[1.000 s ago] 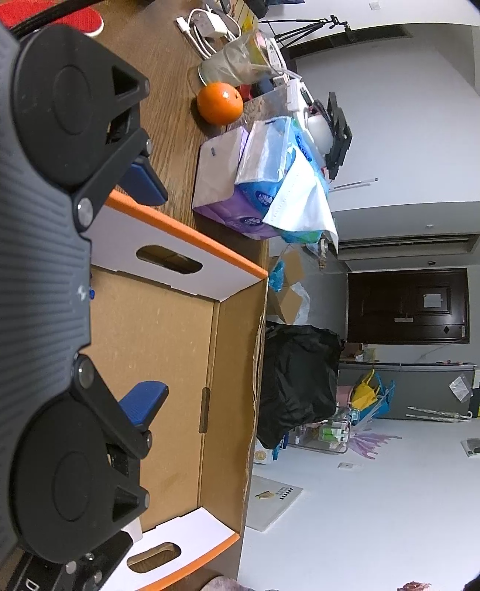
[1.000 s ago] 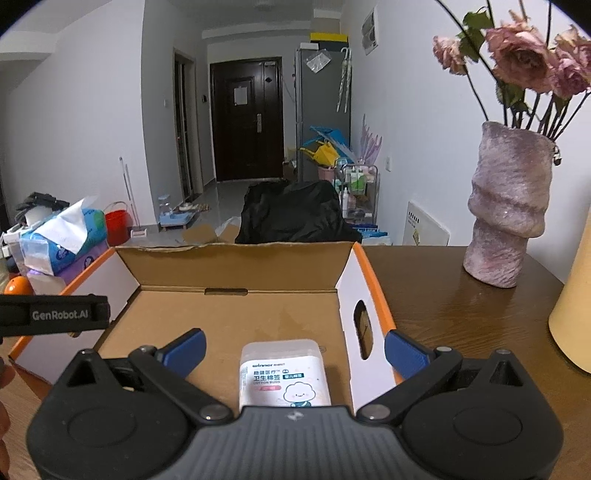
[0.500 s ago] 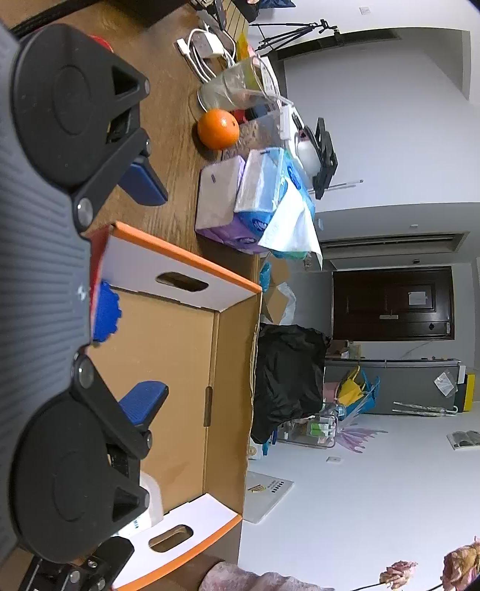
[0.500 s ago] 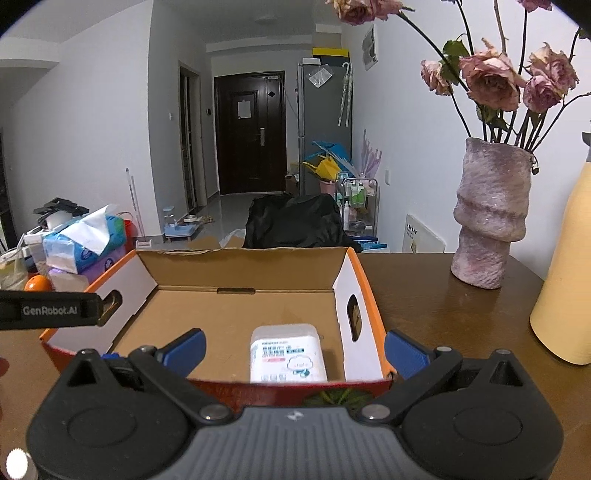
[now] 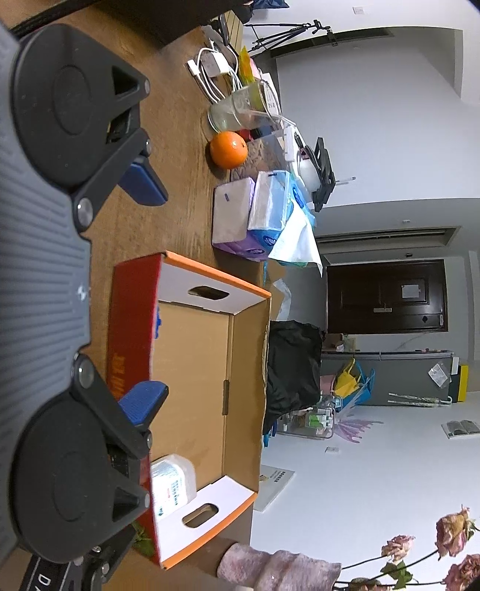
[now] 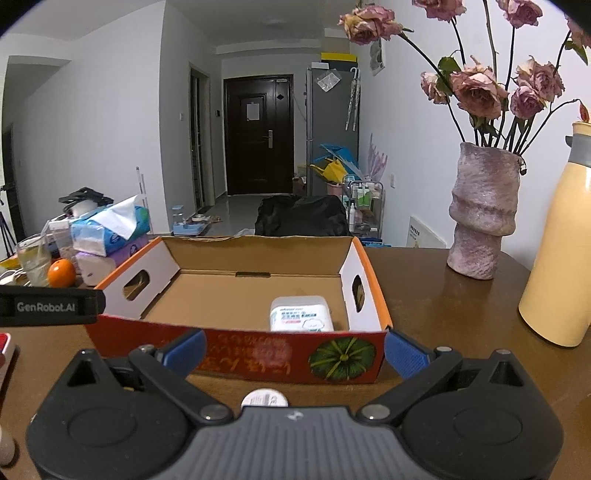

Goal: Organize rigid objects
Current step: 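Withdraw both tools from the box back toward the remaining objects, then grasp the red lint brush with the left tool while the right tool grasps the green spray bottle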

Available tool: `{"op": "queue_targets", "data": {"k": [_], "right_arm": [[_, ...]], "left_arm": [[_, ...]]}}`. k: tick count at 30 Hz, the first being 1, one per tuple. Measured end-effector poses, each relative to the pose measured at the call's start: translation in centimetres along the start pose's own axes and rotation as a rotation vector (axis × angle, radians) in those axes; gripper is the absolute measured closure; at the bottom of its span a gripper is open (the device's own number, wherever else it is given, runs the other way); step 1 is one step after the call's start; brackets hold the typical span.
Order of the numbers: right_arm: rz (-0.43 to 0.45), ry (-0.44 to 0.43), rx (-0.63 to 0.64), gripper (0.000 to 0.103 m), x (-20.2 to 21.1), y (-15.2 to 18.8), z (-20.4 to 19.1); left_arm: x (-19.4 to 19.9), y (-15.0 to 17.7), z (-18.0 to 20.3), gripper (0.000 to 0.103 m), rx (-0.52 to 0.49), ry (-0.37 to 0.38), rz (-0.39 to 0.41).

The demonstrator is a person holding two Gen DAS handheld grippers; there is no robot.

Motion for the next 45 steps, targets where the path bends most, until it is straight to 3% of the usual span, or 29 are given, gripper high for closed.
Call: {"op": "queue_targets", "data": {"k": [22, 45], "right_arm": [[-0.061, -0.023, 0.025, 0.000, 6.0, 6.0, -2.7], [-0.159, 0.035, 0.053, 0.000, 5.0, 9.4, -4.2]], "left_arm": [[6.7, 5.5, -5.9, 0.000, 0.012, -0.031, -0.023], [4.8, 8.4, -17.2, 0.000, 0.071, -0.179, -0.081]]}}
Point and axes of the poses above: each gripper's, at about its wrist camera, not at the fingertips, and x roughly against the way its jaws point, z to its right, y to its underside, the point moved 7 cm from there along -x, roughly the way its jaws point, and after that the axes turned 2 degrees about -y, right-handed, at the moved point
